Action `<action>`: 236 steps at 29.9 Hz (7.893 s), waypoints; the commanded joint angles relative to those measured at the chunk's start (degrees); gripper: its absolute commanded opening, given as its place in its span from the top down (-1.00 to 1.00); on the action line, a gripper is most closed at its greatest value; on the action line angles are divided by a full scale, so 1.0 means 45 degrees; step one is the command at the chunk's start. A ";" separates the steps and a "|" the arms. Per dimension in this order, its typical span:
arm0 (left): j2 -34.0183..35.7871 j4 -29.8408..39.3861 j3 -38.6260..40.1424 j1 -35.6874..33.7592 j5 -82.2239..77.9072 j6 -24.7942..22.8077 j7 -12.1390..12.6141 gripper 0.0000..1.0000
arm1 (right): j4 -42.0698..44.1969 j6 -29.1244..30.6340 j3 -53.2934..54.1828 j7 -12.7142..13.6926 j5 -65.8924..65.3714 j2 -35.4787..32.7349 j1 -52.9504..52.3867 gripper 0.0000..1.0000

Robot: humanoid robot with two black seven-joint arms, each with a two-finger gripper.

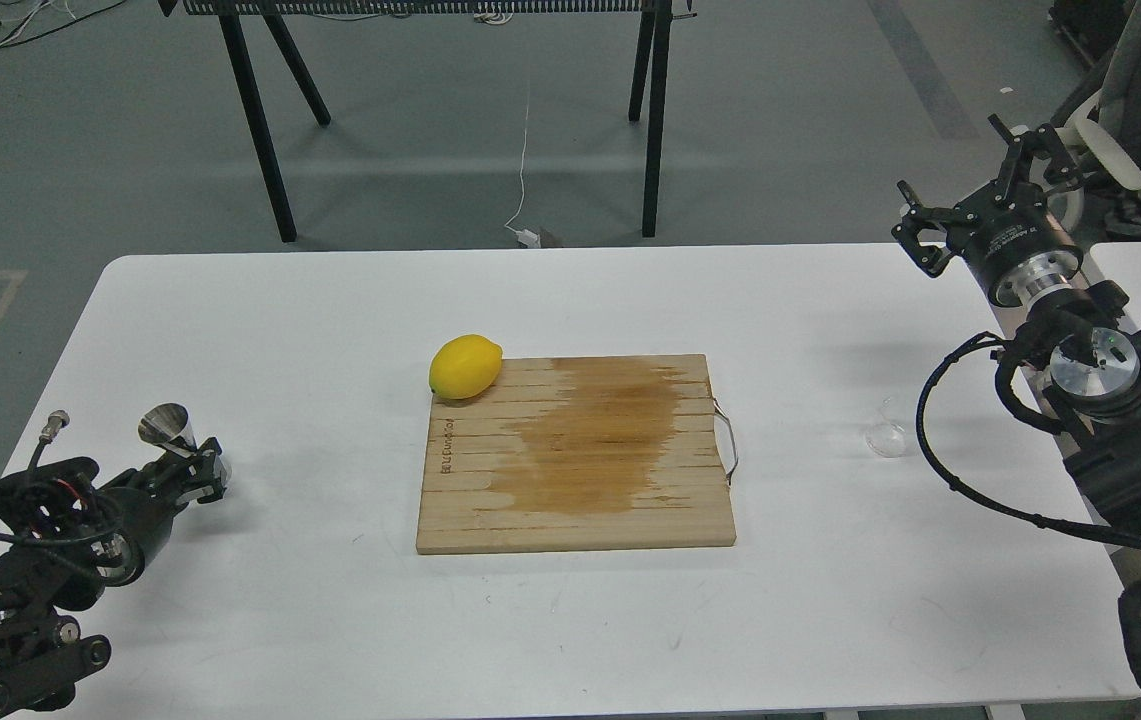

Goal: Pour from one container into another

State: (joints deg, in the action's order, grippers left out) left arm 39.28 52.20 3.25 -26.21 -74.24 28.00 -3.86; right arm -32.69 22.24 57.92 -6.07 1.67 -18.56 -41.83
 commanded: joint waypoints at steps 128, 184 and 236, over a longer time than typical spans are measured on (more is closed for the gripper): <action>-0.8730 -0.3612 -0.0038 -0.4136 -1.1281 -0.2552 -0.0704 -0.15 | 0.1365 0.0038 0.0293 0.0020 0.0566 -0.1052 0.0194 -0.98; -0.8027 -0.3436 0.0118 -0.4078 -1.1281 -0.2083 -0.1114 -0.89 | 0.1267 0.0038 0.0293 0.0020 0.0566 -0.0994 0.0116 -0.98; 0.0216 0.2599 0.7143 -0.2417 0.2093 -0.3600 -0.1837 -0.89 | 0.1150 0.0136 0.0137 0.0079 0.0586 -0.0857 -0.0119 -0.99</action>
State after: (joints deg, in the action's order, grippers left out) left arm 40.38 63.95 29.28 -36.80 -77.65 17.58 -11.87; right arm -27.34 22.68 58.72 -5.56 4.31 -22.54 -42.38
